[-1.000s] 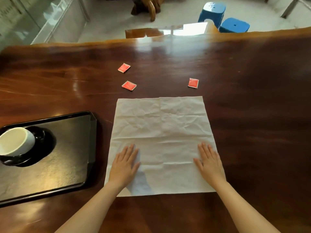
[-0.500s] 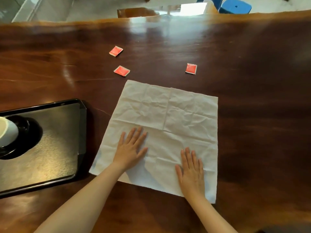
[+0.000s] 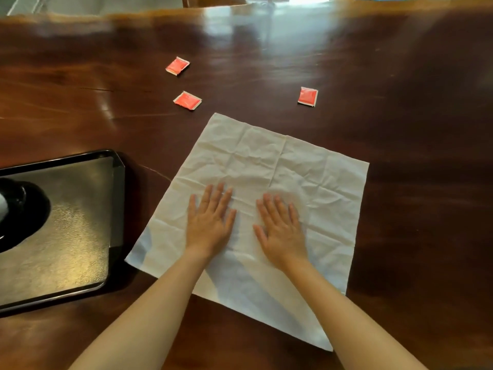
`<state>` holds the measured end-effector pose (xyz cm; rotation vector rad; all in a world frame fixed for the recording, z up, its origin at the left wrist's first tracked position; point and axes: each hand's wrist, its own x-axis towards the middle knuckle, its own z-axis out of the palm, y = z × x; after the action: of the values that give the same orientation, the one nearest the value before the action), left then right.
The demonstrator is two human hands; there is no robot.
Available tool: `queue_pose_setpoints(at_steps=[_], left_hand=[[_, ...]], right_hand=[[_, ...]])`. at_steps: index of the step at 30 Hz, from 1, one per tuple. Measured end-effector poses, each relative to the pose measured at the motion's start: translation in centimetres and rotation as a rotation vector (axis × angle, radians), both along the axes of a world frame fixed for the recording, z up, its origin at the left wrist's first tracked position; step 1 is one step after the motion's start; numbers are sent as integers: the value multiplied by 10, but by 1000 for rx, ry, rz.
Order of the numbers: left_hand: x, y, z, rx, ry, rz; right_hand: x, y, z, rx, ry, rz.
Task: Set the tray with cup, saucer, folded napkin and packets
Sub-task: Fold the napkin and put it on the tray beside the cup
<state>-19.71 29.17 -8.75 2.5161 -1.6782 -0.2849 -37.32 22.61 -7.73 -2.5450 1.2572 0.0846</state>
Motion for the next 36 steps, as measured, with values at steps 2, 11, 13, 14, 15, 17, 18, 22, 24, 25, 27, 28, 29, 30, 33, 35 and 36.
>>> queue_pose_setpoints(at_steps=[2,11,13,14,15,17,18,22,24,25,27,28,29,30,33,35,36], left_hand=[[19,3,-1,-10,-22,77],[55,9,2,-9,7,121],[56,3,4,9,18,110],[55,-3,6,21,25,111],[51,-8,8,27,34,117],[34,-17,16,12,69,136],[21,-17,20,-4,97,140],[-44,22,26,-28,210,139],[-63,44,22,18,171,146],[-68,52,19,37,128,141],[-68,55,16,28,67,129],[-66,54,16,16,60,119],[-62,53,15,12,57,104],[-57,54,13,9,49,91],[-32,70,5,13,24,119],[-15,87,2,22,17,182],[-10,94,1,29,18,202]], right_hand=[[-27,-8,-5,-26,21,-97],[-121,-32,1,-56,149,-322],[-126,-27,3,-41,140,-379],[-123,-20,5,-29,132,-414],[-118,-10,7,-16,121,-458],[-103,17,12,8,99,-555],[-95,32,16,23,94,-588],[-75,78,32,84,67,-623],[-60,77,38,77,-68,-571],[-49,72,38,71,-135,-490],[-21,55,34,76,-191,-238],[-8,46,30,81,-174,-95],[3,37,24,79,-133,33],[9,28,17,63,-85,137],[-7,-7,-1,-15,11,219],[-33,-36,-8,-42,25,81],[-48,-51,-10,-51,28,-13]])
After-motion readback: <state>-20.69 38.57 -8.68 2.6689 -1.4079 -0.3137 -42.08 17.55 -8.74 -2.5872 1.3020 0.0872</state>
